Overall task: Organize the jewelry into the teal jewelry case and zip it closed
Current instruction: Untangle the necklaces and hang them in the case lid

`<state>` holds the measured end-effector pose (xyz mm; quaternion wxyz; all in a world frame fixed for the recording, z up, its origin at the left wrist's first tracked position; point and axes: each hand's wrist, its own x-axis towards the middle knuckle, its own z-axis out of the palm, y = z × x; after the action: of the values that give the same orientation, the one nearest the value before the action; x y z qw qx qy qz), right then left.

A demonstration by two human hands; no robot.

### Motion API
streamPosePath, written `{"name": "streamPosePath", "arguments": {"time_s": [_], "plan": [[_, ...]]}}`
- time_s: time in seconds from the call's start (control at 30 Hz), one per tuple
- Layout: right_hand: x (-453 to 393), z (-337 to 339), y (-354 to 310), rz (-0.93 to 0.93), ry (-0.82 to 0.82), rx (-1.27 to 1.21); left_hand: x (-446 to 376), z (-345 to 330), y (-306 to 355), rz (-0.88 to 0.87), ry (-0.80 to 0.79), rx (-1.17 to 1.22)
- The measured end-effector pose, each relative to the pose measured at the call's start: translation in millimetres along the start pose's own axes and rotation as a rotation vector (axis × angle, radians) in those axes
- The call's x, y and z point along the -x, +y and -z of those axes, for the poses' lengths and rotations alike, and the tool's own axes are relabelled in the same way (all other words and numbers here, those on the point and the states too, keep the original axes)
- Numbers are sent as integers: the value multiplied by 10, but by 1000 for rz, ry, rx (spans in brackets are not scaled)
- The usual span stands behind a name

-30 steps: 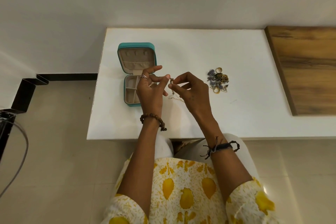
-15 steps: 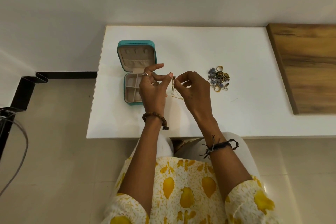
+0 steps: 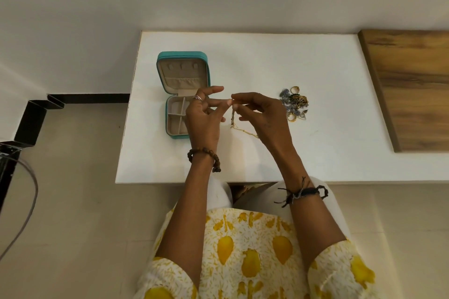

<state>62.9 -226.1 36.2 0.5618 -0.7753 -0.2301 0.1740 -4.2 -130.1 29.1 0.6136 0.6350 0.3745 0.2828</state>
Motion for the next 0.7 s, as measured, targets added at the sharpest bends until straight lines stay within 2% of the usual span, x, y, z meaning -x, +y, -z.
{"name": "streamPosePath", "arguments": {"time_s": [0.37,0.53,0.7], "plan": [[-14,142,-119,-110,22,-338,26,-42,31,27,-140,19],[-11,151,-129,-120,32,-329,38,-81,47,10,-234,-44],[-17,156,-120,-127,38,-314,36,-93,37,-44,-217,-109]]}}
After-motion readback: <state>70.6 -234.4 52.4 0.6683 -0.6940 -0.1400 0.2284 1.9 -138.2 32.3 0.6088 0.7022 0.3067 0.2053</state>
